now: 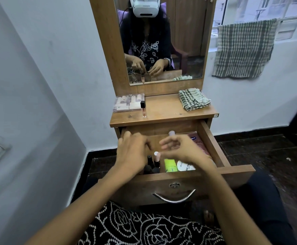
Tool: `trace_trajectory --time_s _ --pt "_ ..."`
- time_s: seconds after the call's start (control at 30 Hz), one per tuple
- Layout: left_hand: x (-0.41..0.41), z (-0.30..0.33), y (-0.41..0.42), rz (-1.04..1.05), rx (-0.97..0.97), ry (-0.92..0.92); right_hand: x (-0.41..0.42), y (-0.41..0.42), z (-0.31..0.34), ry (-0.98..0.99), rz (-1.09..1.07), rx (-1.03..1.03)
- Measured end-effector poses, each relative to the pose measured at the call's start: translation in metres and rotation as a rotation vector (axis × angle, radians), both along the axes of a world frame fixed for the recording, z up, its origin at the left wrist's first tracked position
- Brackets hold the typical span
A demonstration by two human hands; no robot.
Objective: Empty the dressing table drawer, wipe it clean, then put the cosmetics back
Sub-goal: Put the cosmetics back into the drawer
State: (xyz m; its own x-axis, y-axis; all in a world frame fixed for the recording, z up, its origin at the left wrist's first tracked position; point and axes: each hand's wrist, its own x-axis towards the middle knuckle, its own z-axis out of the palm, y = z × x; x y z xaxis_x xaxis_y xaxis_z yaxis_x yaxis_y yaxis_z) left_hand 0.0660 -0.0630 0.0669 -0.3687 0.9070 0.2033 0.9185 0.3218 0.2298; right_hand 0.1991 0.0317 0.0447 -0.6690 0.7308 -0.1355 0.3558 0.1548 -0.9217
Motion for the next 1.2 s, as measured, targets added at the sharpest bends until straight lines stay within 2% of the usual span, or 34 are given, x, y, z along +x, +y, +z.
trace_trajectory --time_s 0.17,0.33,0.4,0.6,0.87,1.0,1.2 --pt "-0.017 0.039 0.016 0.07 0.319 -0.198 -0.01 0.036 0.047 0.169 -0.104 0.065" --pt "-0.044 0.053 0.06 0.105 0.518 -0.21 -0.057 0.073 0.074 0.198 -0.141 0.203" --pt "-0.052 0.052 0.077 0.098 0.517 -0.161 -0.078 0.082 0.071 0.158 -0.155 0.26" --pt "-0.063 0.038 0.104 0.065 0.354 0.028 -0.125 0.092 0.045 -0.002 -0.085 0.343" --pt "-0.063 0.022 0.102 0.049 0.323 0.178 -0.131 0.093 0.024 -0.094 -0.098 0.415" --pt "-0.062 0.024 0.102 0.06 0.299 0.234 -0.125 0.091 0.022 -0.066 -0.1 0.438" --pt "-0.052 0.037 0.092 0.046 0.286 0.252 -0.105 0.086 0.031 0.042 -0.068 0.305"
